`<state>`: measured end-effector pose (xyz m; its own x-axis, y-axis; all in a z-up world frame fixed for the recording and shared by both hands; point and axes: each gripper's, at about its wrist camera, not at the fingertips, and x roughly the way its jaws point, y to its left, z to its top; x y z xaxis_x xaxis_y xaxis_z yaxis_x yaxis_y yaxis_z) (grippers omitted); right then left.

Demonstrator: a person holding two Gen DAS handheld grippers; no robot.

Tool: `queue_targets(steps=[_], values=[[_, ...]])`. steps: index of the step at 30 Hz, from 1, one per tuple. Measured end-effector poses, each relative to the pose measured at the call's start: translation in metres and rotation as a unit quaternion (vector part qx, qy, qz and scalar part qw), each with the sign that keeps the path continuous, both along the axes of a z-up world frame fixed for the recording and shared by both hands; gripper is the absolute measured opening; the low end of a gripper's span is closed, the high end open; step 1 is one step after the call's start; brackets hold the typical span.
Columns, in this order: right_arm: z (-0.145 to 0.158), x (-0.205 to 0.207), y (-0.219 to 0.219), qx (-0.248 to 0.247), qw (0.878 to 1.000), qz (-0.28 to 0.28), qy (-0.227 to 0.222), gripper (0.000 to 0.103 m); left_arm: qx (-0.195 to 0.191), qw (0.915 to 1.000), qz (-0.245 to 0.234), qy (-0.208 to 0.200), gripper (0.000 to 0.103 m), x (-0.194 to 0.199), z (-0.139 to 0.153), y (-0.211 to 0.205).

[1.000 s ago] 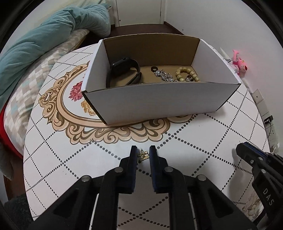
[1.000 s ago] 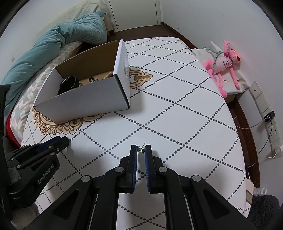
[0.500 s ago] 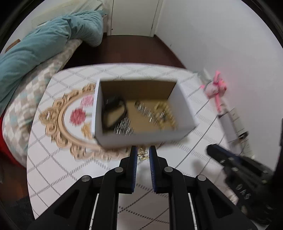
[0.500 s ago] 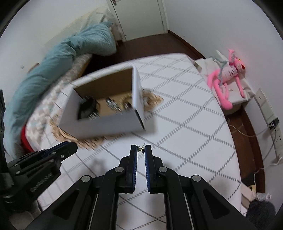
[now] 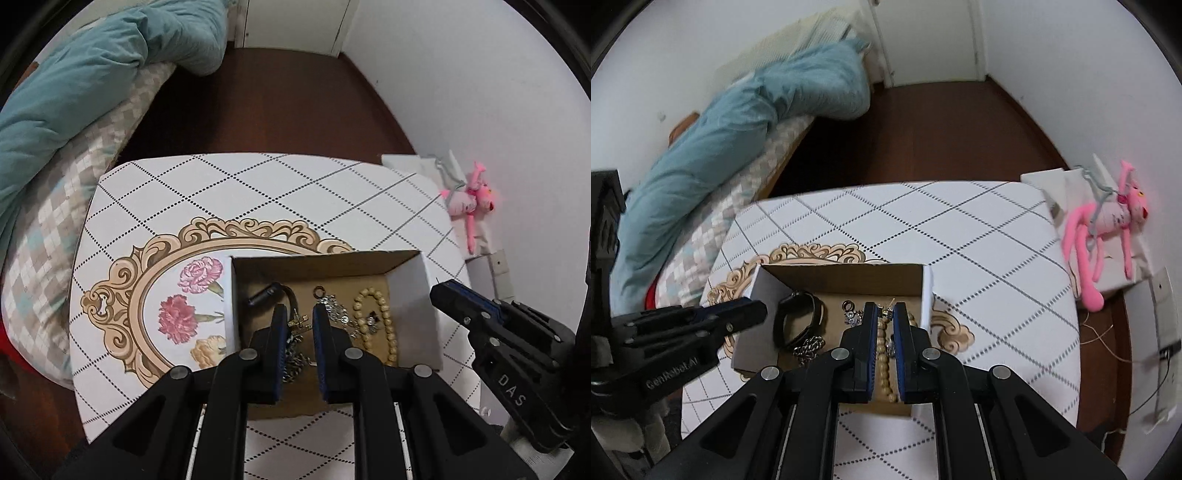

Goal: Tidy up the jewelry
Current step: 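Release the earrings into the box from both grippers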

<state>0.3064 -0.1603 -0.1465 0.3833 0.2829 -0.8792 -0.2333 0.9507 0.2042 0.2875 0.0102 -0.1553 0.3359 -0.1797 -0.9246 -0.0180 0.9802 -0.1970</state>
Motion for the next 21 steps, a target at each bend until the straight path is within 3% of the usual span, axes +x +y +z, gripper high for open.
queue_targets(steps=[3, 5, 7, 9, 12, 14, 16, 17, 19, 21], values=[[-0.008, 0.011, 0.008, -0.019, 1.0, 0.01, 0.02, 0.01, 0.016, 0.9998, 0.004, 0.014, 0.015, 0.007, -0.001, 0.001], [-0.01, 0.013, 0.009, -0.022, 0.999, 0.009, 0.025, 0.015, 0.028, 0.9995, 0.009, 0.013, 0.031, 0.007, 0.001, 0.002], [-0.011, 0.013, 0.008, -0.021, 0.999, 0.008, 0.026, 0.032, 0.038, 0.9991, 0.017, 0.004, 0.061, 0.006, 0.004, 0.005], [-0.009, 0.01, 0.008, -0.021, 1.0, 0.004, 0.022, 0.039, 0.043, 0.9987, 0.024, -0.008, 0.063, 0.003, 0.008, 0.009], [-0.006, 0.005, 0.005, -0.021, 1.0, -0.002, 0.017, 0.039, 0.052, 0.9981, 0.033, -0.008, 0.064, 0.0, 0.009, 0.013], [-0.004, 0.001, 0.004, -0.029, 0.999, -0.005, 0.012, 0.043, 0.059, 0.9975, 0.036, -0.012, 0.07, -0.005, 0.009, 0.015], [-0.002, -0.004, 0.001, -0.044, 0.999, -0.011, 0.007, 0.063, 0.067, 0.9969, 0.038, -0.018, 0.083, -0.01, 0.009, 0.015], [-0.002, -0.007, 0.001, -0.052, 0.999, -0.013, 0.004, 0.068, 0.076, 0.996, 0.041, -0.021, 0.088, -0.014, 0.008, 0.016], [-0.003, -0.015, 0.0, -0.078, 0.997, -0.016, -0.005, 0.07, 0.088, 0.9949, 0.042, -0.025, 0.1, -0.021, 0.006, 0.016], [-0.006, -0.021, -0.001, -0.092, 0.996, -0.017, -0.004, 0.073, 0.097, 0.9938, 0.046, -0.029, 0.1, -0.028, 0.002, 0.018]])
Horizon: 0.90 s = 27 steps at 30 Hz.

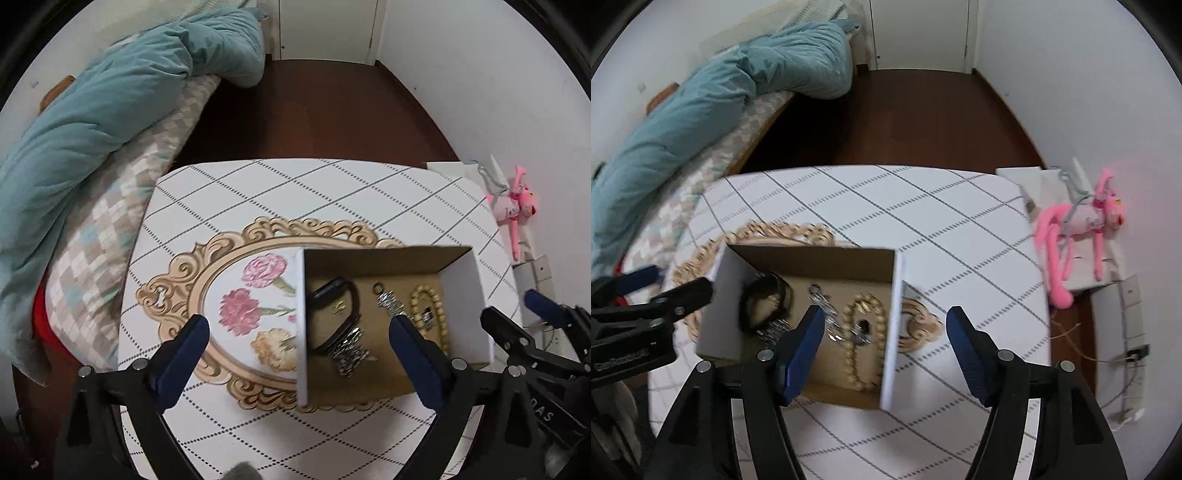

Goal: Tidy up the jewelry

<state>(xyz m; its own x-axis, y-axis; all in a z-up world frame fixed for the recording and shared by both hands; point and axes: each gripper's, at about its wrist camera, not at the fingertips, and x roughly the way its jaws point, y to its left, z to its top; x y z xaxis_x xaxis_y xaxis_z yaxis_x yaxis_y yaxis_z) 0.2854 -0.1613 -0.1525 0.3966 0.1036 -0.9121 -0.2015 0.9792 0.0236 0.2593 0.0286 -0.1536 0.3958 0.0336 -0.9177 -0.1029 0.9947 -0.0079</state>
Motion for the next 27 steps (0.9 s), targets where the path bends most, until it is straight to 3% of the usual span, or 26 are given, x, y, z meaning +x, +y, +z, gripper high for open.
queue_targets(steps=[3, 15, 21, 27], values=[[-0.007, -0.009, -0.003, -0.017, 1.0, -0.005, 0.002, 0.1, 0.012, 0.9999, 0.003, -0.004, 0.103, -0.009, -0.006, 0.001], [-0.013, -0.024, -0.01, -0.039, 0.999, -0.025, -0.002, 0.103, 0.022, 0.9997, 0.013, 0.003, 0.103, -0.028, -0.023, -0.001], [0.0, -0.032, -0.013, -0.031, 0.999, -0.032, -0.013, 0.103, 0.016, 0.9996, 0.022, -0.012, 0.103, -0.039, -0.007, -0.002], [0.033, -0.055, -0.018, -0.023, 0.998, -0.046, -0.044, 0.103, 0.018, 0.9988, 0.026, -0.037, 0.103, -0.067, 0.023, -0.006]])
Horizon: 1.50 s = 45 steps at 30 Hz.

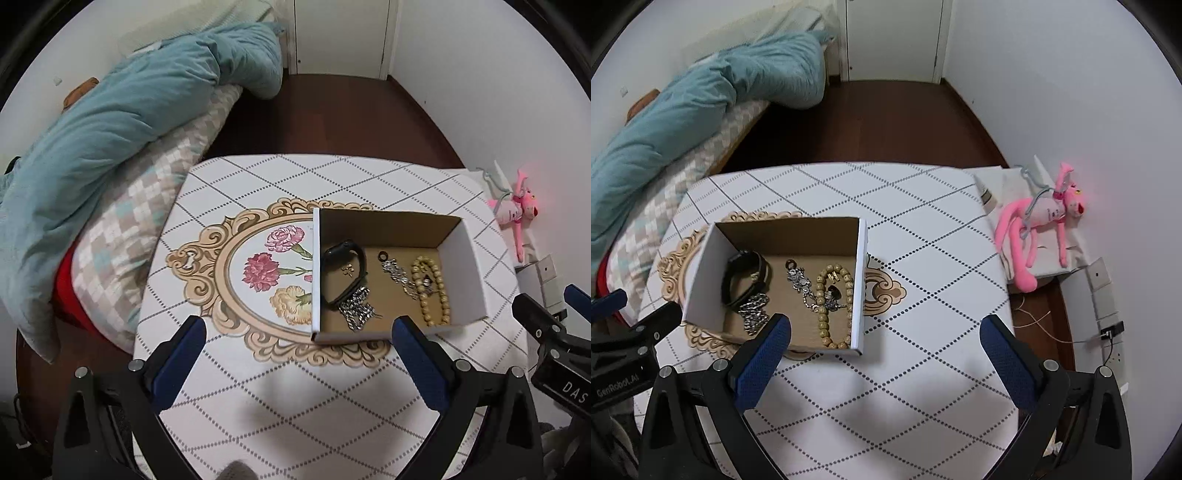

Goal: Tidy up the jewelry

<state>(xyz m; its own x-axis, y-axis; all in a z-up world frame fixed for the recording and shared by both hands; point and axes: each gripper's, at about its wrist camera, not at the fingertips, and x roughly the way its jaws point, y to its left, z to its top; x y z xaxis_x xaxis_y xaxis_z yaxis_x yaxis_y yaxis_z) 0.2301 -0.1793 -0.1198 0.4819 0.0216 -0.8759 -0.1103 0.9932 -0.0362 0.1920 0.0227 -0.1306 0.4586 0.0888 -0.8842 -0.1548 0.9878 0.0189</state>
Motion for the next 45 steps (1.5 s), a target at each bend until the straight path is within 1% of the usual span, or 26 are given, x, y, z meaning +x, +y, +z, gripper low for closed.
queue_targets(steps=[5, 9, 14, 19, 23, 26, 30, 33, 40, 45], values=[[0.029, -0.029, -0.004, 0.007, 1.0, -0.004, -0.022, 0.103, 0.0, 0.9997, 0.002, -0.025, 0.103, -0.028, 0.03, -0.002], [0.059, -0.059, -0.006, 0.017, 0.999, -0.004, -0.044, 0.103, -0.012, 0.9986, 0.006, -0.051, 0.103, -0.051, 0.059, 0.001], [0.098, -0.093, -0.007, 0.023, 0.997, -0.005, -0.075, 0.103, -0.007, 0.9963, 0.012, -0.085, 0.103, -0.079, 0.095, 0.0], [0.141, -0.125, -0.01, 0.028, 0.993, -0.008, -0.116, 0.103, 0.005, 0.9925, 0.002, -0.122, 0.103, -0.106, 0.13, -0.006], [0.169, -0.146, -0.012, 0.032, 0.99, -0.01, -0.14, 0.103, 0.01, 0.9896, -0.002, -0.143, 0.103, -0.126, 0.152, -0.009], [0.187, -0.162, -0.015, 0.032, 0.987, -0.015, -0.156, 0.103, 0.011, 0.9882, -0.003, -0.153, 0.103, -0.138, 0.164, -0.01], [0.206, -0.18, -0.018, 0.034, 0.984, -0.014, -0.172, 0.103, 0.012, 0.9878, -0.008, -0.155, 0.103, -0.149, 0.171, -0.013], [0.212, -0.189, -0.018, 0.03, 0.983, -0.013, -0.178, 0.103, 0.013, 0.9881, -0.007, -0.153, 0.103, -0.154, 0.173, -0.014], [0.216, -0.197, -0.021, 0.027, 0.984, -0.012, -0.174, 0.103, 0.014, 0.9888, -0.008, -0.148, 0.103, -0.158, 0.172, -0.018], [0.213, -0.191, -0.021, 0.022, 0.985, -0.014, -0.168, 0.103, 0.015, 0.9907, -0.001, -0.136, 0.103, -0.15, 0.166, -0.018]])
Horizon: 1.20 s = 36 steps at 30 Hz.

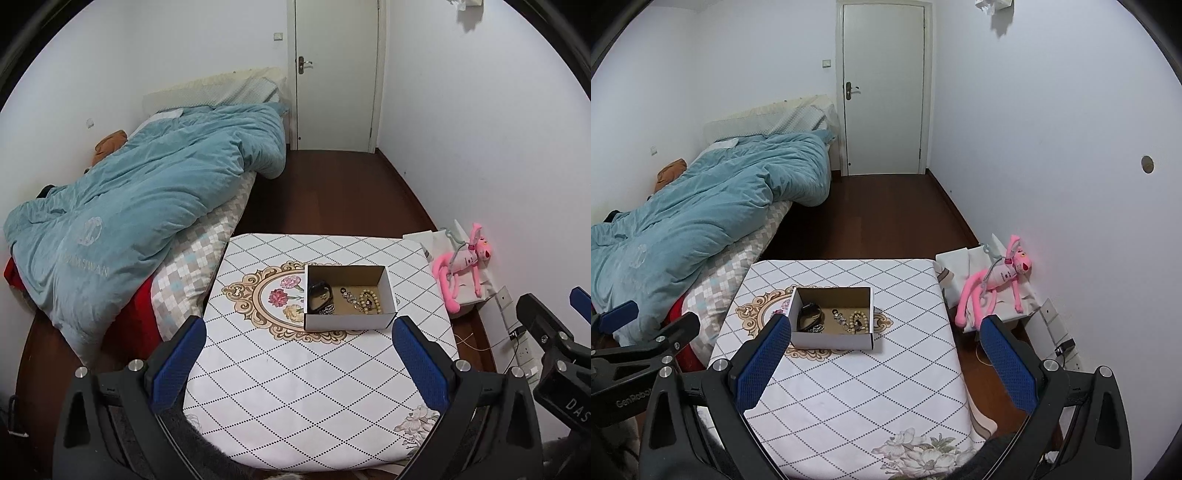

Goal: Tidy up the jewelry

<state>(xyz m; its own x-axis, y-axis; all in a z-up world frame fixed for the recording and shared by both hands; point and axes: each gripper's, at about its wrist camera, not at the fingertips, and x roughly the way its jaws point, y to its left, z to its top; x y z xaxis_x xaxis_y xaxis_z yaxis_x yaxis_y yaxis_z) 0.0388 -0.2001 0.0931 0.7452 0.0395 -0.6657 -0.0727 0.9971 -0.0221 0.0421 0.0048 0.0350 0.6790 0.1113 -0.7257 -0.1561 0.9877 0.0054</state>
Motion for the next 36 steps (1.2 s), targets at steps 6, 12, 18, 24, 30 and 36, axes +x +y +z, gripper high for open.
queue_targets(steps=[6, 12, 18, 24, 30, 36], values=[[-0.012, 0.021, 0.0, -0.003, 1.0, -0.01, 0.014, 0.103, -0.001, 0.9997, 0.012, 0.019, 0.103, 0.02, -0.012, 0.003], [-0.029, 0.046, 0.001, -0.01, 0.999, -0.017, 0.028, 0.103, 0.001, 0.9989, 0.016, 0.044, 0.103, 0.043, -0.026, 0.005], [-0.053, 0.076, 0.005, -0.018, 0.998, -0.019, 0.059, 0.103, 0.001, 0.9977, 0.018, 0.066, 0.103, 0.064, -0.041, 0.004], [-0.072, 0.094, 0.008, -0.027, 0.996, -0.015, 0.083, 0.103, 0.001, 0.9962, 0.016, 0.085, 0.103, 0.078, -0.053, 0.003], [-0.085, 0.103, 0.01, -0.033, 0.994, -0.01, 0.103, 0.103, 0.002, 0.995, 0.015, 0.099, 0.103, 0.084, -0.061, 0.003], [-0.088, 0.105, 0.009, -0.037, 0.993, -0.008, 0.108, 0.103, -0.001, 0.9946, 0.014, 0.103, 0.103, 0.086, -0.064, 0.002]])
